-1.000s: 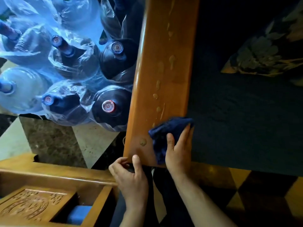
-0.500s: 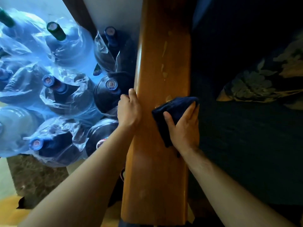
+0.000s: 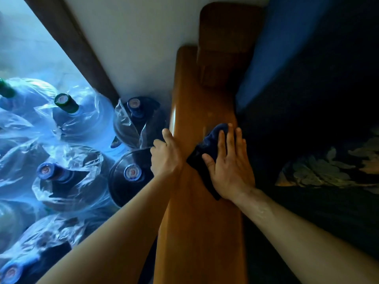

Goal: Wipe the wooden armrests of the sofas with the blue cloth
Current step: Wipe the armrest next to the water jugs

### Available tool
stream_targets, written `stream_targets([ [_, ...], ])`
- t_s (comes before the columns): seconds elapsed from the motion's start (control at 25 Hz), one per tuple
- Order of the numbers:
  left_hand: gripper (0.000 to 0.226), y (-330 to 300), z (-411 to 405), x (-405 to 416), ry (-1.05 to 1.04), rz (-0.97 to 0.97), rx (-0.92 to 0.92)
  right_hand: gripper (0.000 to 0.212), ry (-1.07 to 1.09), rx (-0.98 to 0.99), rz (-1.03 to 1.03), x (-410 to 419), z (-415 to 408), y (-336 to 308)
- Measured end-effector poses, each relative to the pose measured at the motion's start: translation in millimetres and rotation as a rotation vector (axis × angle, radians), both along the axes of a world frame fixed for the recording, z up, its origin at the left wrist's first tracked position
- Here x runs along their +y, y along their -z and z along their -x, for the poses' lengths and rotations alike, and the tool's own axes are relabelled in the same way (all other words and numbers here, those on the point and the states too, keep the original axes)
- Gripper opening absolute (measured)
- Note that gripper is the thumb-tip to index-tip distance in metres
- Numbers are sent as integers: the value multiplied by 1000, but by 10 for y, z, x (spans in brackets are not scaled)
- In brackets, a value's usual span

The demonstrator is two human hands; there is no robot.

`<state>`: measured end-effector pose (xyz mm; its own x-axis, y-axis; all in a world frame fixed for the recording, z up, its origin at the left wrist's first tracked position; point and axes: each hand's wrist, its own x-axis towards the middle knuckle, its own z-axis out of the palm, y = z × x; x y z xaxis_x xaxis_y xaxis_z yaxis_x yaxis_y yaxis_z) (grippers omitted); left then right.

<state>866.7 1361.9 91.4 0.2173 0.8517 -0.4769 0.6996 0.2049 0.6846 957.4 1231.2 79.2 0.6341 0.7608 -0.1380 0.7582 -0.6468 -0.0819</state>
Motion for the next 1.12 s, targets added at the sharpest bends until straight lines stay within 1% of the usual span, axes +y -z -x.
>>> stream_targets([
  [0.08,102,-75,-16,-23,121,-148,21,92,9,-34,18,214,-161,8],
  [0.16,103,-83,-23,-20,115,-180,31,97,37,-43,35,480,-296,23],
  [0.28,90,-59,-15,-29,97,-168,31,103,137,-44,27,844,-431,42],
  [0.32,82,-33,-6,-34,111,-166,42,105,173,-45,24,952,-456,45],
  [0.4,51,2,-26,-41,50,-106,49,107,223,-43,33,1143,-499,27],
  [0.44,42,6,-29,-31,6,-64,45,108,233,-43,38,1224,-512,17],
  [0.48,39,25,-33,-18,-18,-47,38,108,236,-49,40,1284,-522,15],
  [0.56,43,68,-24,-9,-45,-41,21,107,216,-70,49,1331,-528,28],
  [0.64,47,105,-23,-4,-70,-32,10,104,162,-83,44,1292,-555,42],
  [0.76,53,122,-31,-19,-69,-46,-19,99,16,-93,6,1206,-621,76],
  [0.88,65,153,-24,-25,31,-158,-1,94,-218,-93,-14,1165,-725,100],
  [0.96,76,137,-2,-12,35,-185,-41,97,-375,-41,4,1248,-853,36],
  [1.04,82,102,54,-8,-93,-152,-141,101,-474,-13,11,1444,-948,-39],
  [1.12,77,130,122,-31,-271,-67,-258,104,-562,19,28,1559,-1011,-112],
])
